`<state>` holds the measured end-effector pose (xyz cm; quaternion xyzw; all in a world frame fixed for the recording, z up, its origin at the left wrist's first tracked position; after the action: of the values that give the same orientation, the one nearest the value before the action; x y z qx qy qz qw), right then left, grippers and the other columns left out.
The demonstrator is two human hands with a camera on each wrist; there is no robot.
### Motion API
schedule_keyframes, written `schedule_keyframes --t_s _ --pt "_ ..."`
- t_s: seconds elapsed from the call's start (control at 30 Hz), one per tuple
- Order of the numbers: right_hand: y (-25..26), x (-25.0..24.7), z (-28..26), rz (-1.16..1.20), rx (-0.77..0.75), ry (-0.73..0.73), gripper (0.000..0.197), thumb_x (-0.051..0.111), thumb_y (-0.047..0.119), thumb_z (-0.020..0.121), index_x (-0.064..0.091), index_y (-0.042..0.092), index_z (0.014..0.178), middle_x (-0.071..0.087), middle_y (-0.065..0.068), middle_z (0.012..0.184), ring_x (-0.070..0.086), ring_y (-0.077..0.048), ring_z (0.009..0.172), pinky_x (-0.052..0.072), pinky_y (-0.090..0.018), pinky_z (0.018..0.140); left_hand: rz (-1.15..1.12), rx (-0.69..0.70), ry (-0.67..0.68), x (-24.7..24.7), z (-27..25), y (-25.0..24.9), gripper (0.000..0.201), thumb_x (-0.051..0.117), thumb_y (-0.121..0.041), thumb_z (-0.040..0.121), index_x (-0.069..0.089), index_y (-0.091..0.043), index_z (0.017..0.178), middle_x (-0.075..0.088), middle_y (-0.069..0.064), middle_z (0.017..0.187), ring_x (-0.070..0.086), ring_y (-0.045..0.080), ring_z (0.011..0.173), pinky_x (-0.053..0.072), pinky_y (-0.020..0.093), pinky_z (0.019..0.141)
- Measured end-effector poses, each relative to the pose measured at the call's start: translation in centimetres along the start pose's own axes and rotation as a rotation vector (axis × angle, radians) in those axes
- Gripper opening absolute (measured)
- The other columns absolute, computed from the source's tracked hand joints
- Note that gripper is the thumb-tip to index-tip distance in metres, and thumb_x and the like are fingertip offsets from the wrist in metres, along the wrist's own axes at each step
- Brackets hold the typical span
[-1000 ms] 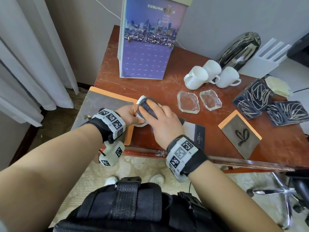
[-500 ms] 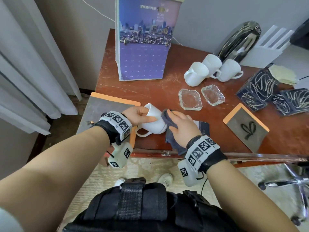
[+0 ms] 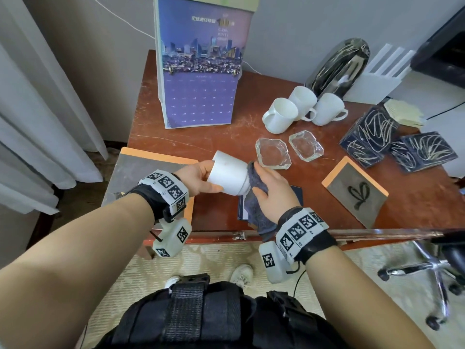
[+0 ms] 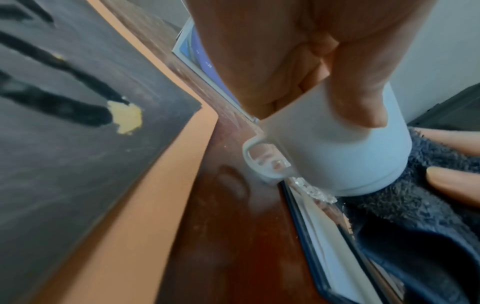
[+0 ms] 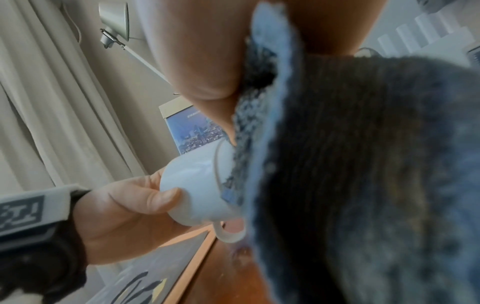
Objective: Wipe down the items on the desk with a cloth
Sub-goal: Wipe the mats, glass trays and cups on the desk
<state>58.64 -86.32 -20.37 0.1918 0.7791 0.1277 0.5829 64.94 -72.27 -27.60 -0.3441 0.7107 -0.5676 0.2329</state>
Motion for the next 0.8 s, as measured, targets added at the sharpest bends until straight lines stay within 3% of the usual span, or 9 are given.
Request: schedule_keyframes --t_s 0.1,0.17,0.27,0.37,0.47,0.53,0.6,0.73,0.8 --pt "0.4 0.5 -0.4 -0.021 -0.025 -0.002 0.056 0.042 0.015 0.098 0.019 0.023 0.149 0.025 0.004 0.152 0.024 -0.02 0.137 0.023 -0.028 0.109 -0.001 -0.002 0.012 0.3 -0.6 0.6 0.047 0.06 0.017 0.078 0.05 -0.011 0.114 0.07 -0.023 0.086 0.063 -0.007 0.086 0.049 0.016 0.082" --pt "0.7 0.6 -0.5 -0.016 -0.041 -0.013 0.055 0.042 0.015 0.098 0.022 0.024 0.148 0.027 0.005 0.151 0.025 -0.019 0.136 0.023 -0.027 0.108 -0.033 0.016 -0.003 0.5 -0.9 0.3 0.049 0.058 0.017 0.08 0.047 -0.005 0.123 0.069 -0.017 0.092 0.063 -0.006 0.087 0.05 0.017 0.083" --pt "1.6 0.4 -0.6 -0.029 -0.079 -0.012 0.053 0.042 0.015 0.098 0.025 0.025 0.147 0.028 0.006 0.151 0.023 -0.018 0.137 0.022 -0.026 0.109 -0.116 0.025 -0.019 0.4 -1.1 0.0 0.044 0.05 0.013 0.086 0.046 -0.01 0.123 0.064 -0.01 0.103 0.063 -0.005 0.09 0.05 0.016 0.084" --pt "3.2 -0.6 -0.6 -0.074 -0.129 -0.052 0.051 0.041 0.014 0.098 0.027 0.025 0.146 0.029 0.008 0.151 0.023 -0.019 0.137 0.019 -0.027 0.11 -0.162 -0.004 -0.065 0.0 -1.3 0.5 0.04 0.053 0.01 0.086 0.052 -0.013 0.118 0.071 -0.018 0.086 0.065 -0.005 0.086 0.049 0.017 0.083" --pt "7.1 -1.4 -0.9 -0.158 -0.319 -0.137 0.051 0.045 0.008 0.094 0.036 0.021 0.143 0.035 0.006 0.148 0.033 -0.024 0.126 0.027 -0.031 0.106 -0.118 -0.026 -0.01 0.5 -1.9 0.4 0.035 0.059 0.007 0.084 0.055 -0.013 0.113 0.071 -0.017 0.083 0.065 -0.002 0.087 0.049 0.015 0.081" --pt "9.4 -0.2 -0.8 -0.283 -0.438 -0.106 0.052 0.047 0.006 0.092 0.04 0.021 0.141 0.038 0.005 0.147 0.038 -0.028 0.117 0.037 -0.038 0.098 -0.042 -0.023 -0.002 0.7 -2.0 0.1 0.029 0.063 0.0 0.082 0.058 -0.015 0.106 0.07 -0.015 0.088 0.063 0.006 0.094 0.047 0.02 0.086" --pt "9.4 1.4 -0.3 -0.391 -0.411 -0.02 0.056 0.045 0.005 0.092 0.036 0.025 0.143 0.033 0.008 0.15 0.037 -0.027 0.115 0.04 -0.04 0.095 -0.005 -0.028 -0.06 0.2 -2.0 0.4 0.023 0.065 -0.002 0.083 0.061 -0.015 0.101 0.068 -0.012 0.089 0.061 0.011 0.098 0.046 0.026 0.092" --pt "6.6 0.8 -0.1 -0.296 -0.324 -0.03 0.055 0.041 0.004 0.092 0.039 0.029 0.141 0.035 0.011 0.148 0.037 -0.026 0.115 0.036 -0.037 0.1 -0.122 -0.046 -0.11 0.3 -2.4 1.1 0.036 0.055 0.012 0.084 0.055 0.002 0.118 0.071 -0.017 0.079 0.065 -0.005 0.081 0.051 0.014 0.081" --pt "4.6 0.2 -0.1 -0.313 -0.241 -0.019 0.055 0.037 0.006 0.094 0.035 0.031 0.143 0.033 0.012 0.149 0.033 -0.024 0.122 0.032 -0.031 0.104 -0.15 -0.045 -0.114 0.5 -2.5 0.9 0.043 0.054 0.014 0.084 0.051 0.0 0.124 0.07 -0.007 0.093 0.065 -0.007 0.078 0.051 0.012 0.077"
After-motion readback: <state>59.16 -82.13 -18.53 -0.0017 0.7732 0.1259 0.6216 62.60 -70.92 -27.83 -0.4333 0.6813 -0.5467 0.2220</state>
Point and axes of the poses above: each hand's wrist, its own z-axis towards the middle knuckle, its own x-axis out of the palm, y = z × x, the point moved 8 cm from there along z, towards the middle knuckle
